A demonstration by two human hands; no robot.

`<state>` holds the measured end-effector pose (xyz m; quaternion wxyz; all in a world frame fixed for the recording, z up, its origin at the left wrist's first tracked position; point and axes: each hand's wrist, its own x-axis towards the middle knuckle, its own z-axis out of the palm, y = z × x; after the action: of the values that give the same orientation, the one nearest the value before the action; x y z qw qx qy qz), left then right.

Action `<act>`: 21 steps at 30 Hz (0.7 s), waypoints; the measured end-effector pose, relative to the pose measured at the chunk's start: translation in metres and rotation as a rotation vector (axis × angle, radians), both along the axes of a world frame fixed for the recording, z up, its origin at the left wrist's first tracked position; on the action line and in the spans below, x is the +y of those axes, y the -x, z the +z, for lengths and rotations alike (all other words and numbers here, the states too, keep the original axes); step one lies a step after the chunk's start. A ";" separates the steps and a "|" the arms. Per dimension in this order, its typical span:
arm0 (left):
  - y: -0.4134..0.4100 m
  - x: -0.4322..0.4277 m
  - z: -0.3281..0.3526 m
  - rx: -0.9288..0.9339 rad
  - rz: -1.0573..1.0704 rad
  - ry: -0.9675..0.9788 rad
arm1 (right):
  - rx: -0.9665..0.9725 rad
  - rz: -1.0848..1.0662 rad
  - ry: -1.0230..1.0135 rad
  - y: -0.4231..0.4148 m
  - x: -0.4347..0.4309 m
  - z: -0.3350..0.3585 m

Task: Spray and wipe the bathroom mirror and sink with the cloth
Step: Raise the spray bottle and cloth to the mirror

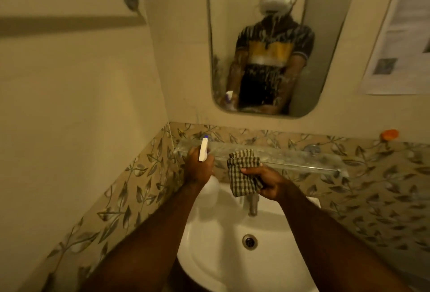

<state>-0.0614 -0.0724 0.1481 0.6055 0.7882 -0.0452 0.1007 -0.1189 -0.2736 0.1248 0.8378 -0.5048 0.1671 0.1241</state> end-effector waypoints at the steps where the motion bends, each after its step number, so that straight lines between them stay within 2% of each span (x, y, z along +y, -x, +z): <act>1: 0.000 -0.004 0.014 -0.013 0.014 0.043 | -0.023 -0.020 0.012 0.002 -0.006 0.014; 13: -0.013 -0.048 0.210 -0.425 0.091 0.180 | -0.442 -0.282 0.165 0.023 -0.065 0.238; 21: -0.006 -0.057 0.289 -0.482 0.098 0.162 | -0.550 -0.279 0.231 0.045 -0.078 0.294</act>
<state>-0.0551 -0.1295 0.4373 0.6329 0.6915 -0.1418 0.3180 -0.1637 -0.3518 0.4188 0.7977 -0.5832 0.0152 -0.1529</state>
